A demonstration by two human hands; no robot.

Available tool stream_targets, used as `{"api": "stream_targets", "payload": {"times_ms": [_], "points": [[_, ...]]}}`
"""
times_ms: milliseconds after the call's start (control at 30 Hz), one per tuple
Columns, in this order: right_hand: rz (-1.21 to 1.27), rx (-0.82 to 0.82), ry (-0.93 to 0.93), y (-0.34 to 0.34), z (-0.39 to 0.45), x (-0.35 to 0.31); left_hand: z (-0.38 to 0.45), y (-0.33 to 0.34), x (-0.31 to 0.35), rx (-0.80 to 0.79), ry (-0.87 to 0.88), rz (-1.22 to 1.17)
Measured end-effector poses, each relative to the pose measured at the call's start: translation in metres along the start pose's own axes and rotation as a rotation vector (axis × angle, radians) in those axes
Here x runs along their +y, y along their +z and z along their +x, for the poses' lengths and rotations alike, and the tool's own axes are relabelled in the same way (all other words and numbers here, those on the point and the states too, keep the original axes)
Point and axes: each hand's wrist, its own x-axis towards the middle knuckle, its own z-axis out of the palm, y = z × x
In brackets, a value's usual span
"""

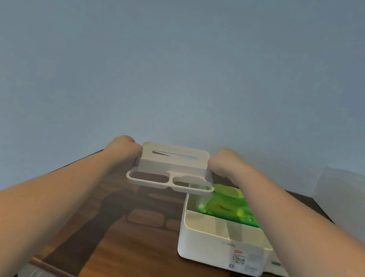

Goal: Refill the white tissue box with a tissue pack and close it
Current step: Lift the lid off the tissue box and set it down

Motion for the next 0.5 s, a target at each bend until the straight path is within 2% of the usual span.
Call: {"api": "stream_targets", "payload": {"times_ms": [200, 333, 500], "points": [[-0.158, -0.053, -0.072, 0.041, 0.029, -0.04, 0.012, -0.021, -0.042, 0.065, -0.037, 0.125], [-0.2, -0.051, -0.088, 0.067, 0.041, -0.06, 0.021, -0.024, -0.075, 0.028, -0.113, 0.221], [-0.366, -0.221, -0.058, 0.096, 0.054, -0.077, 0.035, -0.018, -0.108, -0.019, -0.191, 0.328]]}}
